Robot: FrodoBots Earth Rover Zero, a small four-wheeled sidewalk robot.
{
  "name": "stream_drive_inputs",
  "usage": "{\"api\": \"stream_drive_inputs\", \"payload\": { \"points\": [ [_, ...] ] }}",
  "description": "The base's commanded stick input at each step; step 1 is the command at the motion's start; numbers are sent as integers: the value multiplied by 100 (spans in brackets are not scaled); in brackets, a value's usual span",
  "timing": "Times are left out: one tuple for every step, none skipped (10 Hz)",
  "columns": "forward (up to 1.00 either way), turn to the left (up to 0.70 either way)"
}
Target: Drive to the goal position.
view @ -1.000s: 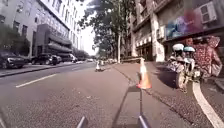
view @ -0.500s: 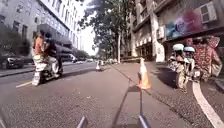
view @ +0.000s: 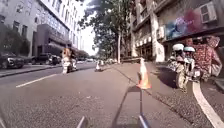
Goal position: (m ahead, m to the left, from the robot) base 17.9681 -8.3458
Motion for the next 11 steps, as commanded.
{"api": "stream_drive_inputs", "payload": {
  "points": [
    [27,-48],
    [66,-17],
    [70,-14],
    [70,-14],
    [70,-14],
    [70,-14],
    [70,-14],
    [70,-14],
    [70,-14],
    [70,-14],
    [70,-14]
  ]
}}
